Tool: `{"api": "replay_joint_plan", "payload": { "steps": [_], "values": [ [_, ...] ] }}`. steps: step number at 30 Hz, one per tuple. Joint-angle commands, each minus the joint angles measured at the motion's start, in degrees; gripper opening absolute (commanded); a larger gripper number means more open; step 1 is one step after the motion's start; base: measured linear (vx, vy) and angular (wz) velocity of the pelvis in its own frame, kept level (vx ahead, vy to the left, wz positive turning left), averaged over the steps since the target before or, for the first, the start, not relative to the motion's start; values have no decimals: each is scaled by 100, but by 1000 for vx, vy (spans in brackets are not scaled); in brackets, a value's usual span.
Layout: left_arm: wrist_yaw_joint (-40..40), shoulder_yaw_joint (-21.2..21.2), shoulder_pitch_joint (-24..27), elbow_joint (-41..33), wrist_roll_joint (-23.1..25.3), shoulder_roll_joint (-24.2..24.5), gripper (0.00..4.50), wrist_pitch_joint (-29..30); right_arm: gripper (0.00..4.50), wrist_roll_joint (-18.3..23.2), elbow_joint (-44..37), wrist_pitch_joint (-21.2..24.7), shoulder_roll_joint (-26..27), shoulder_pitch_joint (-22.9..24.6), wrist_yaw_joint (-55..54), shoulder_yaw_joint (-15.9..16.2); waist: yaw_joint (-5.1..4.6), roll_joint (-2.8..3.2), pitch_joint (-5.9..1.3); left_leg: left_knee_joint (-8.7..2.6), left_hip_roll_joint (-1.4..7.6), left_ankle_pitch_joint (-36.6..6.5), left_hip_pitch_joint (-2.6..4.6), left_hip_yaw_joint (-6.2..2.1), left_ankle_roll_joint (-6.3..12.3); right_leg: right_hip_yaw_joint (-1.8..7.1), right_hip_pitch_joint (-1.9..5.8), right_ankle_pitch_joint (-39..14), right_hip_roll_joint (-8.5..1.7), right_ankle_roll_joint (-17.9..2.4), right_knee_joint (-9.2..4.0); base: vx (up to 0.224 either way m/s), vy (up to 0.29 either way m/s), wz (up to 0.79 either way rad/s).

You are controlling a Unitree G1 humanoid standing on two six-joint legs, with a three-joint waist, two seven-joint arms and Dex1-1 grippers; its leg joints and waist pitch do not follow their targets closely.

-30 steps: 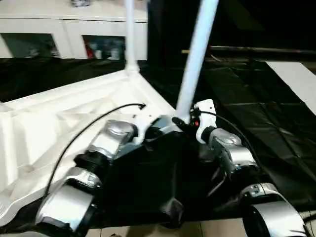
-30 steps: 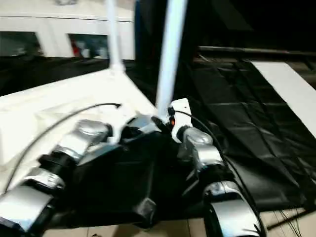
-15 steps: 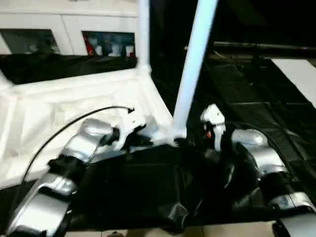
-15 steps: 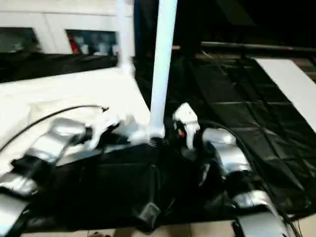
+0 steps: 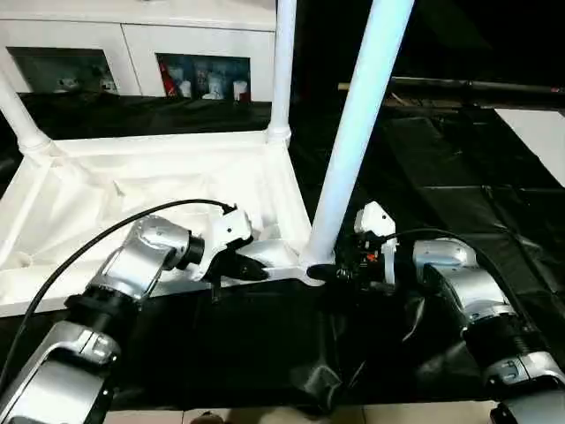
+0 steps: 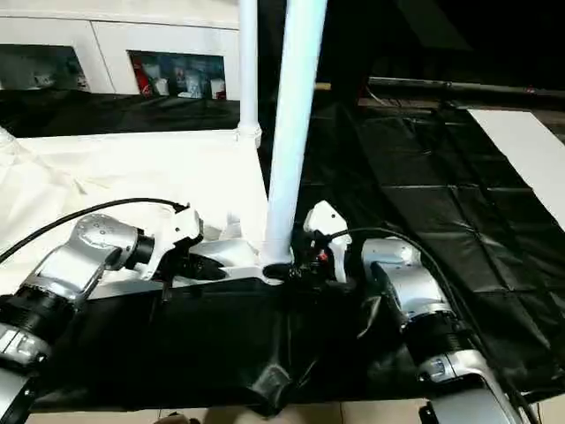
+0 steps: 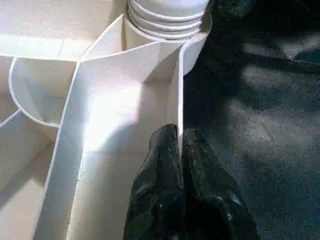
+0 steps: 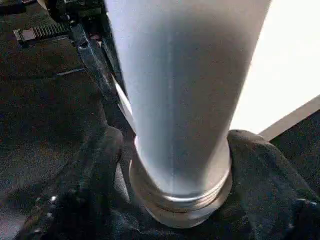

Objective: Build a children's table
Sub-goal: Rotate leg to tighten

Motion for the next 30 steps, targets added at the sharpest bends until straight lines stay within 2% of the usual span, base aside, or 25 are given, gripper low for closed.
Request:
{"api": "replay_joint_plan", "payload": {
  "steps": [1, 5, 7, 15, 17, 18, 19, 21, 22, 23, 24, 25, 27, 28, 30],
  "values": [
    [-146, -151, 97, -43, 5, -19, 0, 102, 313, 69, 58, 55, 10, -45, 57, -6, 4, -11, -340, -284, 186, -542, 97, -4, 351, 154, 251, 596, -375, -1531, -273, 0, 0, 0],
    [-136, -162, 141, -50, 7, 3, 0, 95, 267, 43, 9, 84, -1, 2, 75, 17, 1, -13, -337, -286, 181, -579, 93, -8, 305, 157, 256, 464, -377, -1493, -279, 0, 0, 0],
    [-115, -170, 161, -36, 23, 0, 0, 80, 258, 11, 19, 61, -9, 32, 72, 28, 2, -16, -340, -284, 181, -551, 95, -9, 313, 155, 255, 486, -376, -1488, -273, 0, 0, 0],
    [-62, -198, 279, -136, 47, -40, 0, 182, 247, -44, -34, 101, -3, 161, 31, 66, -3, -25, -351, -269, 177, -478, 94, -6, 359, 155, 262, 610, -371, -1510, -258, 0, 0, 0],
    [95, -171, 270, -34, 70, -136, 0, 213, 247, -131, 135, 103, 114, 169, -345, -2, -12, -48, -340, -277, 177, -534, 98, -2, 342, 156, 252, 476, -371, -1493, -276, 0, 0, 0],
    [112, -167, 275, -33, 70, -144, 0, 219, 247, -145, 151, 102, 128, 172, -394, -8, -11, -37, -337, -280, 177, -565, 103, -5, 326, 157, 246, 406, -377, -1489, -279, 0, 0, 0],
    [321, -124, 230, 74, 109, -235, 0, 244, 247, -214, 339, 98, 233, 122, -752, -78, -30, -51, -321, -295, 183, -712, 111, -2, 273, 162, 225, 156, -384, -1472, -311, 0, 0, 0],
    [601, -61, 162, 219, 152, -356, 0, 276, 247, -280, 559, 99, 359, 58, -1169, -167, -51, -43, -296, -327, 181, -1003, 131, -14, 120, 169, 209, -401, -397, -1394, -370, 0, 0, 0],
    [1296, 131, -33, 566, 206, -669, 0, 371, 247, -313, 954, 161, 634, -82, -1931, -370, -70, -61, -291, -341, 176, -1118, 132, -18, 14, 175, 204, -695, -403, -1334, -387, 0, 0, 0],
    [1549, 204, -107, 686, 219, -783, 0, 411, 247, -309, 1077, 188, 731, -133, -2176, -438, -89, -45, -271, -368, 177, -1388, 170, -33, -120, 174, 166, -1188, -414, -1264, -443, -51, 2, -2],
    [1774, 264, -171, 787, 229, -878, 0, 442, 247, -322, 1184, 189, 809, -181, -2400, -483, -97, -54, -269, -376, 173, -1486, 175, -41, -174, 173, 163, -1413, -417, -1203, -459, -51, 2, -2],
    [2207, 370, -298, 988, 248, -1076, 0, 517, 247, -337, 1412, 213, 983, -291, -2904, -590, -96, -82, -279, -388, 169, -1492, 147, -64, -221, 167, 193, -1633, -433, -1082, -467, -55, 10, -5],
    [2485, 436, -386, 1126, 254, -1211, 0, 575, 247, -317, 1574, 249, 1117, -382, -3278, -689, -109, -77, -276, -396, 168, -1571, 160, -66, -235, 177, 146, -1743, -430, -1000, -494, -26, 7, -3],
    [2889, 517, -531, 1356, 256, -1434, 0, 685, 247, -173, 1872, 306, 1388, -574, -3979, -954, -114, -90, -279, -396, 162, -1593, 152, -69, -213, 179, 151, -1769, -432, -975, -500, 0, 0, 0],
    [3103, 535, -610, 1485, 277, -1553, 0, 705, 247, -55, 2036, 337, 1551, -696, -4327, -1110, -129, -88, -280, -395, 148, -1655, 163, -71, -219, 187, 121, -1892, -434, -952, -521, 0, 0, 0]
  ]
}}
